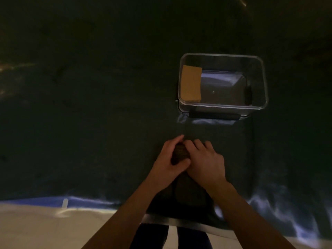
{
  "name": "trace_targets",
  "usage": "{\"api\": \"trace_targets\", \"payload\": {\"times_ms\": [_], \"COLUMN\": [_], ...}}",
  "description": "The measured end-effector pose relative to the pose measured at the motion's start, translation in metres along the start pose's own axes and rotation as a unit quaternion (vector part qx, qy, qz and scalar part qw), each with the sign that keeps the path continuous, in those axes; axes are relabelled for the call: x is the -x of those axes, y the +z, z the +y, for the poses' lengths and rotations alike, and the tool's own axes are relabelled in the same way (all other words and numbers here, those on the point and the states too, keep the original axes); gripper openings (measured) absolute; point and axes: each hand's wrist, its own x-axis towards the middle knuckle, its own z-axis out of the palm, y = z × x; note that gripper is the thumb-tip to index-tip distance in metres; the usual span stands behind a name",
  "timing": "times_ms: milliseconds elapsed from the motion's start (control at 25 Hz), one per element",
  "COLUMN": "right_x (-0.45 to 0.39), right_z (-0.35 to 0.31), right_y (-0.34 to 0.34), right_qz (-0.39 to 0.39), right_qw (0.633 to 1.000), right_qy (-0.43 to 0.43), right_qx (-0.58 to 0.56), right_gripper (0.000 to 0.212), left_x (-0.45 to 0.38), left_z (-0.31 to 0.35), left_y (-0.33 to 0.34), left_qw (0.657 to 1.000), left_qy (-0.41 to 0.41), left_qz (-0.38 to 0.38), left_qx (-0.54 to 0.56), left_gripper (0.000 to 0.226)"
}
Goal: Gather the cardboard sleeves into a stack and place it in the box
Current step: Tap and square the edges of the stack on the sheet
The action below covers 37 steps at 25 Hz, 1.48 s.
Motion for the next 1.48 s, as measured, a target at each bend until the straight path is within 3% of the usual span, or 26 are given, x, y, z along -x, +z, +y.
{"api": "trace_targets", "payload": {"times_ms": [80, 200, 280, 400, 440, 480, 520, 560, 600, 640, 800, 960, 1040, 1200, 1360, 1480], "right_x": [-0.003, -0.002, 0.0, 0.011, 0.019, 0.029, 0.04, 0.047, 0.052, 0.055, 0.057, 0.054, 0.053, 0.05, 0.048, 0.038], "right_z": [0.0, -0.008, -0.005, 0.026, 0.036, 0.043, 0.047, 0.047, 0.041, 0.032, -0.001, -0.003, -0.006, -0.002, 0.001, 0.019], "right_y": [-0.002, 0.0, -0.002, -0.009, -0.013, -0.014, -0.013, -0.013, -0.012, -0.007, 0.007, 0.011, 0.011, 0.016, 0.019, 0.014], "right_qz": [-0.014, -0.012, -0.017, -0.055, -0.03, 0.038, 0.115, 0.166, 0.184, 0.175, 0.03, 0.061, 0.023, 0.084, -0.025, -0.01], "right_qw": [1.0, 0.999, 0.996, 0.966, 0.923, 0.844, 0.738, 0.651, 0.612, 0.611, 0.689, 0.69, 0.707, 0.709, 0.811, 0.919], "right_qy": [-0.02, -0.005, 0.009, 0.05, 0.091, 0.151, 0.212, 0.253, 0.274, 0.282, 0.241, 0.288, 0.265, 0.252, 0.163, 0.136], "right_qx": [0.002, -0.032, -0.082, -0.247, -0.372, -0.514, -0.63, -0.696, -0.719, -0.718, -0.683, -0.661, -0.655, -0.654, -0.561, -0.369], "right_gripper": [0.048, 0.048, 0.059, 0.095, 0.101, 0.1, 0.096, 0.092, 0.089, 0.086, 0.082, 0.085, 0.087, 0.088, 0.096, 0.084], "left_x": [-0.002, -0.006, -0.009, -0.009, -0.009, -0.009, -0.01, -0.011, -0.011, -0.011, -0.012, -0.011, -0.011, -0.008, -0.009, -0.009], "left_z": [0.001, 0.005, 0.005, 0.0, 0.0, 0.0, -0.001, -0.002, -0.003, -0.004, -0.008, -0.01, -0.01, -0.01, -0.009, -0.01], "left_y": [-0.012, -0.012, -0.015, -0.017, -0.017, -0.017, -0.017, -0.016, -0.015, -0.014, -0.013, -0.013, -0.013, -0.012, -0.011, -0.019], "left_qw": [0.99, 0.953, 0.943, 0.947, 0.949, 0.951, 0.952, 0.954, 0.955, 0.955, 0.956, 0.956, 0.958, 0.959, 0.961, 0.956], "left_qy": [0.016, 0.035, 0.04, 0.057, 0.061, 0.065, 0.07, 0.072, 0.074, 0.076, 0.064, 0.059, 0.055, 0.058, 0.049, 0.064], "left_qz": [-0.042, -0.008, 0.004, -0.006, -0.009, -0.01, -0.009, -0.009, -0.009, -0.009, 0.002, -0.001, 0.01, 0.015, 0.028, 0.005], "left_qx": [-0.134, -0.302, -0.329, -0.315, -0.308, -0.301, -0.296, -0.291, -0.288, -0.286, -0.287, -0.286, -0.28, -0.277, -0.269, -0.287], "left_gripper": [0.075, 0.059, 0.051, 0.051, 0.051, 0.05, 0.05, 0.05, 0.051, 0.051, 0.055, 0.056, 0.057, 0.058, 0.056, 0.055]}}
